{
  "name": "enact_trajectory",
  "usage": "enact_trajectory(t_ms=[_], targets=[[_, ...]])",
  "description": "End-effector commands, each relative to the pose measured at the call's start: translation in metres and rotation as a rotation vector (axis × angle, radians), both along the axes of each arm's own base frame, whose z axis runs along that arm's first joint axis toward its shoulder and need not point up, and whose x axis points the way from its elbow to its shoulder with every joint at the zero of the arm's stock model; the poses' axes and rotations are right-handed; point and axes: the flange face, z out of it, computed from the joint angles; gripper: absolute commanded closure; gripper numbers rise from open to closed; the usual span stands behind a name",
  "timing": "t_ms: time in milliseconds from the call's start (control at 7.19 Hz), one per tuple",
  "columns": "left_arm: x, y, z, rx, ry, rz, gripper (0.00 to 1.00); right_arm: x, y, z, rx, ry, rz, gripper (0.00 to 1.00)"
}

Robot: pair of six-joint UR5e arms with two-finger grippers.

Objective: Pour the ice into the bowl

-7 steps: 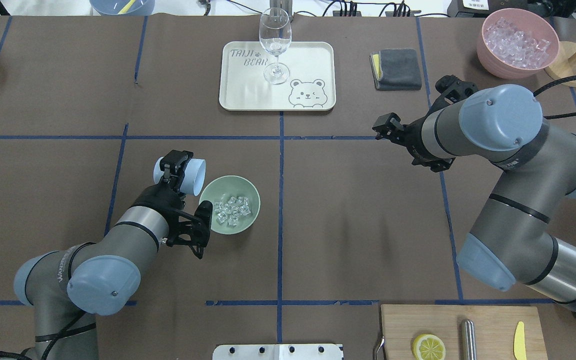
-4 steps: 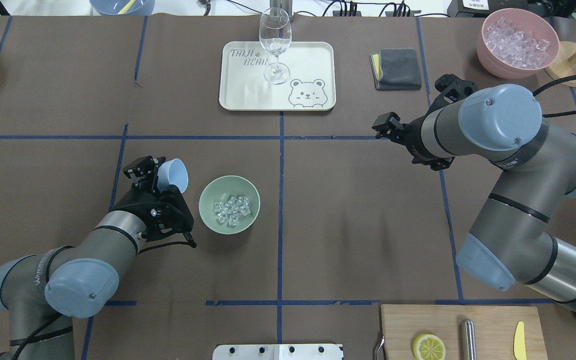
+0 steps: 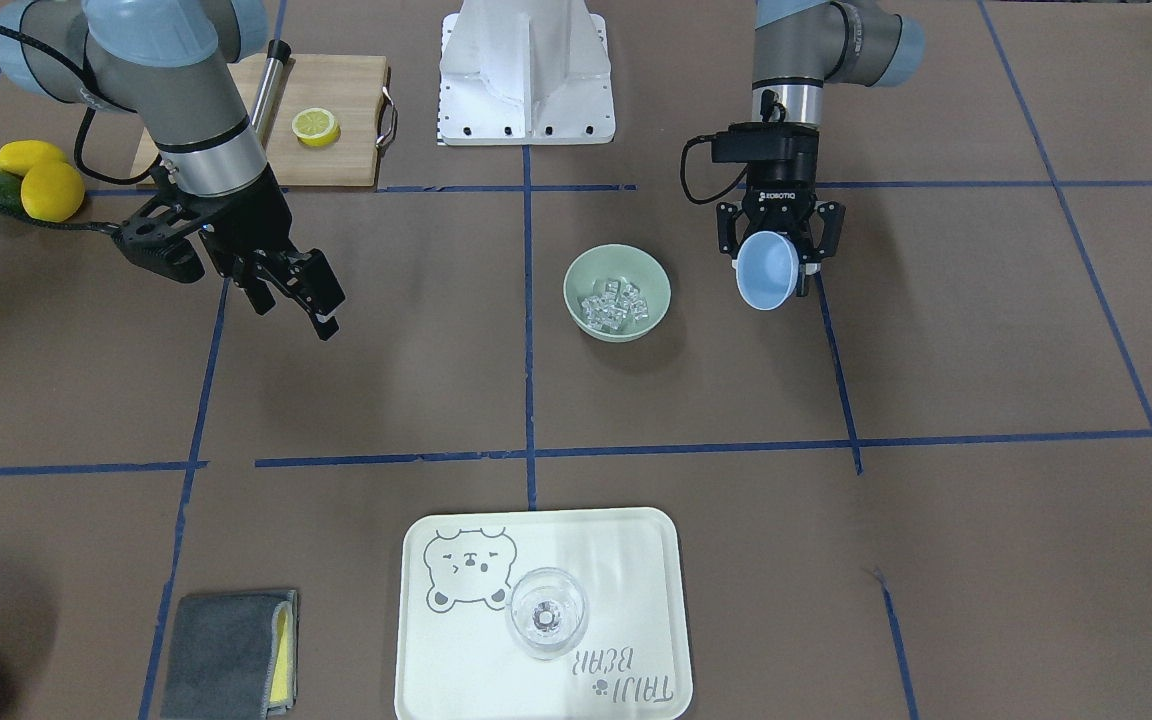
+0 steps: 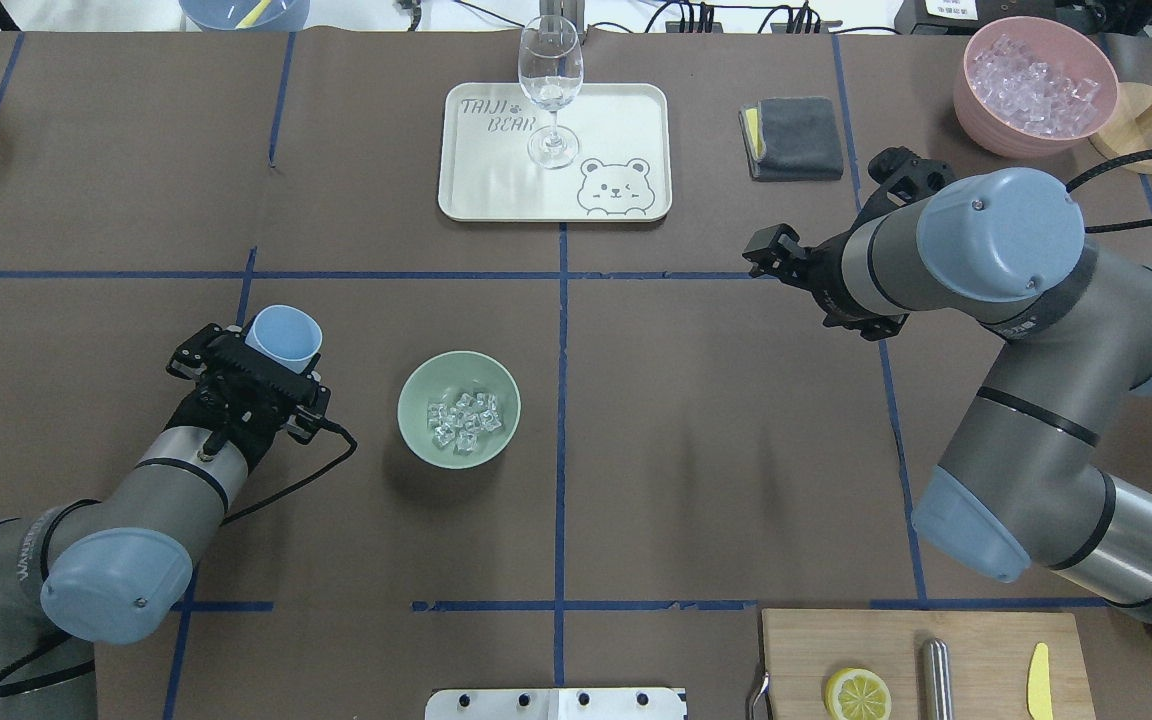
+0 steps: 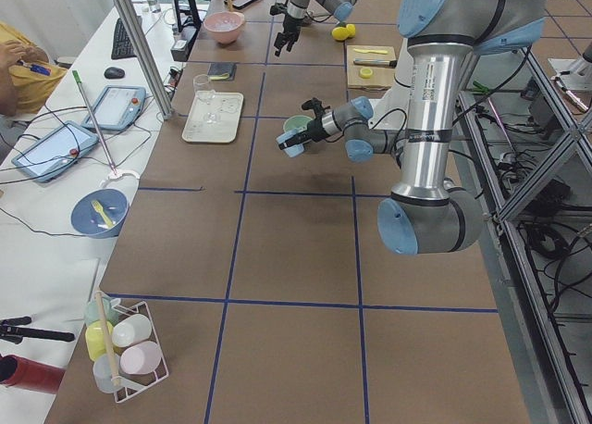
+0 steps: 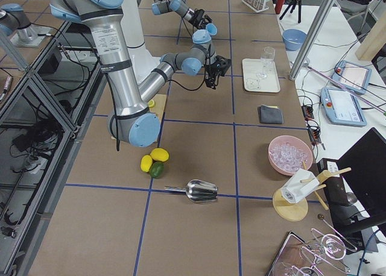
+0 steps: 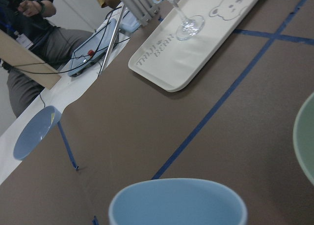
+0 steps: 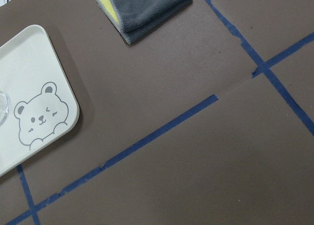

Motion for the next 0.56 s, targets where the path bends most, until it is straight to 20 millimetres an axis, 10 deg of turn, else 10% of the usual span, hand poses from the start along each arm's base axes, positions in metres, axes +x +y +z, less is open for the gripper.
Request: enact_trajectory(t_ms=[0,417], targets=[[-0.017,0.002,0.022,-0.071,0.129,-0.120,1.00,0.000,0.000,0.003,0.018,0.016,-0.018,0.00],[-0.038,0.006,0.056,-0.172,0.356,-0.300,1.00,-0.004,-0.003,0.006,0.014,0.022,-0.020,0.00]])
